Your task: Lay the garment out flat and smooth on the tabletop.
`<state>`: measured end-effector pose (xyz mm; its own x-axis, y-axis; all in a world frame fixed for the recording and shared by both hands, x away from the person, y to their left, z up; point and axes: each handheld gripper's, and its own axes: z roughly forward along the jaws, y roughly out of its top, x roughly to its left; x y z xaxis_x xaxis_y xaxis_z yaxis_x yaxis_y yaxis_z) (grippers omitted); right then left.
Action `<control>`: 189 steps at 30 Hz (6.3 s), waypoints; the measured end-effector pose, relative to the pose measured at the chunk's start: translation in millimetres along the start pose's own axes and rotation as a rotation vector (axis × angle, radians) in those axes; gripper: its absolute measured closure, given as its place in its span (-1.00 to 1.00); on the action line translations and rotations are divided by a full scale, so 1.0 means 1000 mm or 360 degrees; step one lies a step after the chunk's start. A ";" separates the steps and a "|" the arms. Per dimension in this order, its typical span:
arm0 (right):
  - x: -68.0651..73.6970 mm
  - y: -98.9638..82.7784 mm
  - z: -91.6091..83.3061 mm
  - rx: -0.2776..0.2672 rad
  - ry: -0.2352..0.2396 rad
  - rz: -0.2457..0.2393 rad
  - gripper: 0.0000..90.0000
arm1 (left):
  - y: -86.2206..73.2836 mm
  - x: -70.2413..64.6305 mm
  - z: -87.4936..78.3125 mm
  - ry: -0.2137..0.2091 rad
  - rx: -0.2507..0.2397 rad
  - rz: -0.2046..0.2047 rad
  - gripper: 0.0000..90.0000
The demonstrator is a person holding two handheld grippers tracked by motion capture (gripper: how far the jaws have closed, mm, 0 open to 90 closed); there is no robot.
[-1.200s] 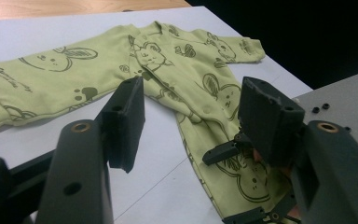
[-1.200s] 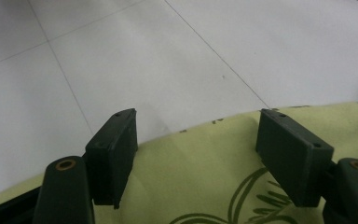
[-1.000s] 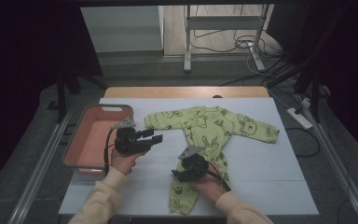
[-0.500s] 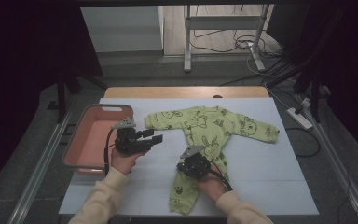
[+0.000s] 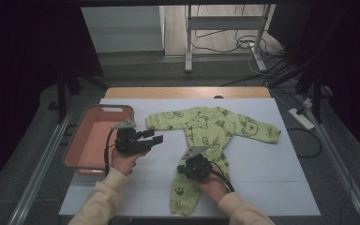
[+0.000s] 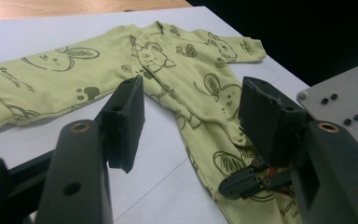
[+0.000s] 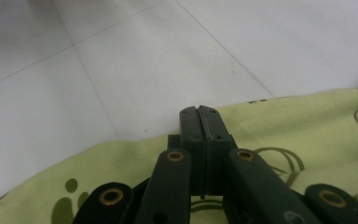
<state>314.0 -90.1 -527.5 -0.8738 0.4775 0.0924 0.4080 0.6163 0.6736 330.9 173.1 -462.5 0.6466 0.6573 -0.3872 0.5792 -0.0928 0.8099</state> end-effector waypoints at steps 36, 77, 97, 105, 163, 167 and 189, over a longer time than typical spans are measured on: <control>-0.045 -0.022 -0.068 -0.0271 -0.0311 0.0183 0.25 | 0.000 0.001 -0.002 0.0000 -0.0003 0.0001 -0.09; -0.094 -0.073 -0.086 -0.0050 -0.0395 0.0439 0.49 | -0.001 -0.001 0.002 -0.0001 0.0020 0.0007 -0.10; -0.091 -0.075 -0.108 -0.0019 -0.0355 0.0374 0.97 | -0.001 0.001 0.001 -0.0004 0.0012 -0.0001 -0.10; -0.089 -0.089 -0.128 0.0018 -0.0420 0.0368 0.98 | -0.001 0.002 0.002 -0.0008 0.0012 -0.0005 -0.10; -0.060 -0.117 -0.155 -0.0028 -0.0315 0.0466 0.86 | 0.003 0.001 0.007 -0.0023 0.0016 0.0005 -0.10; -0.059 -0.105 -0.163 -0.0163 -0.0268 0.0449 0.85 | 0.002 0.001 0.008 -0.0020 0.0021 -0.0002 -0.10; -0.077 -0.028 -0.072 -0.0200 -0.0201 0.0253 0.85 | 0.001 0.002 0.007 -0.0010 0.0027 0.0005 -0.11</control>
<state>350.9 -188.9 -500.4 -0.7579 0.6417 0.1176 0.4948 0.4480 0.7446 336.7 169.2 -465.4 0.6513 0.6524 -0.3876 0.5857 -0.1075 0.8034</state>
